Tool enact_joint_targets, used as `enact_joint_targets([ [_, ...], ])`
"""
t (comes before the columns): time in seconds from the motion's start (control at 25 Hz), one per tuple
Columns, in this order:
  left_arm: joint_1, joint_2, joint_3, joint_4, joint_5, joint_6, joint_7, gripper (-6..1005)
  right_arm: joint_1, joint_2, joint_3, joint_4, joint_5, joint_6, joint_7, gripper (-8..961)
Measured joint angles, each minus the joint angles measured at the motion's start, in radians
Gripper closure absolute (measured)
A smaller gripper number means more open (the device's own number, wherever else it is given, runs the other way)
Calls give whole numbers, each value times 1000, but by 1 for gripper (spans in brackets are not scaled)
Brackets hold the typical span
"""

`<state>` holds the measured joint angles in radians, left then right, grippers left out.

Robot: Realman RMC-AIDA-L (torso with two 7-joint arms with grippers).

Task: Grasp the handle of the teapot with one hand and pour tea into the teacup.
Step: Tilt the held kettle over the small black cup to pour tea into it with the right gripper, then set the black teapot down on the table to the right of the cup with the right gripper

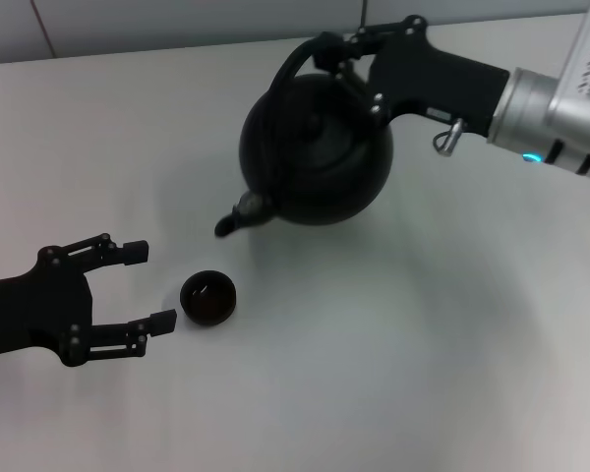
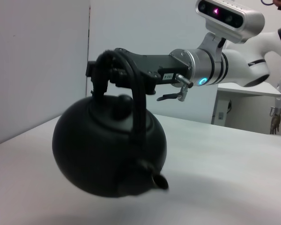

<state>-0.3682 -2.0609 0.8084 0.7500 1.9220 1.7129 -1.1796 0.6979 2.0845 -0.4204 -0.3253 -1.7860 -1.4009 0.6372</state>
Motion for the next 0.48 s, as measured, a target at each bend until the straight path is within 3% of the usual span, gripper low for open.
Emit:
enact_joint_targets([
  [0.48,4,-2,1,0,0,8,0,129,-122,0,2,2,191,18,141,862],
])
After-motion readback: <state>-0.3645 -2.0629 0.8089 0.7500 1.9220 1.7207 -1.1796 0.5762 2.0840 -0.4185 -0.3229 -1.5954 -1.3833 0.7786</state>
